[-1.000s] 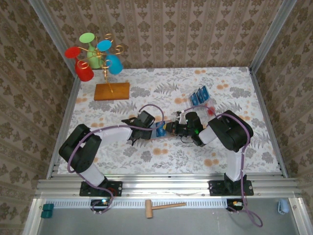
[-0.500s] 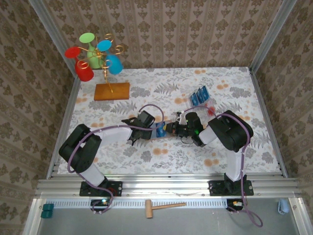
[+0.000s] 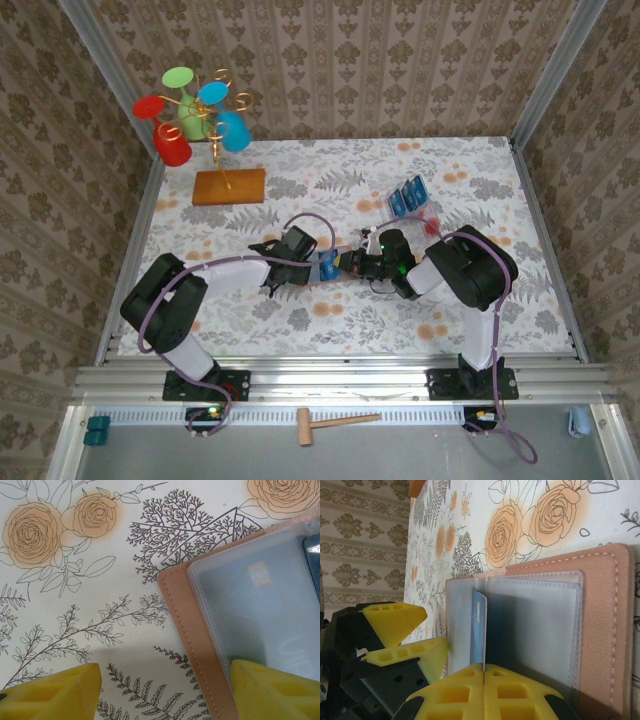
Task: Put the credit cards into the card holder
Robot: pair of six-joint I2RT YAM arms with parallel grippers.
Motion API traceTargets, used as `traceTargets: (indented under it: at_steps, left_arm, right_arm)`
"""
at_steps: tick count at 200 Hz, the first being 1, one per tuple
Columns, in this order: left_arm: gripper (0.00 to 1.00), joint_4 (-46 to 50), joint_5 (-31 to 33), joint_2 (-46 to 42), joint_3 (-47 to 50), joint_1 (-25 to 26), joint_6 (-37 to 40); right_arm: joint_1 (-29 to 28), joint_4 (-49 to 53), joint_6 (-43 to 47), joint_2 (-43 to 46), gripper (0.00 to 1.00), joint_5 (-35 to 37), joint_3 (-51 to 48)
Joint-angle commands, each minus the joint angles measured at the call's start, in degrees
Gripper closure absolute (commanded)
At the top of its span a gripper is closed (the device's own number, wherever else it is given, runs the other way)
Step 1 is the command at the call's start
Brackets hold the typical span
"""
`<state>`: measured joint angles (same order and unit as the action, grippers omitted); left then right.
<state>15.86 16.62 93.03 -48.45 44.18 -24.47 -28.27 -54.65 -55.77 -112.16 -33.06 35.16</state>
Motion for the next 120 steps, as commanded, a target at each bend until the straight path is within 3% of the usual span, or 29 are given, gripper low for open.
traceTargets:
  at_steps: [1,120]
  left_arm:
    - [0.30,1.27,0.79,-0.22,0.20,0.29,-0.70]
    - [0.30,1.19,0.69,-0.20,0.39,0.29,-0.74]
  right_arm:
    - [-0.31,4.12,0.23,-2.17,1.00,0.29,0.22]
    - [-1.64,6.21,0.57,-4.09,1.00,-1.39,3.25]
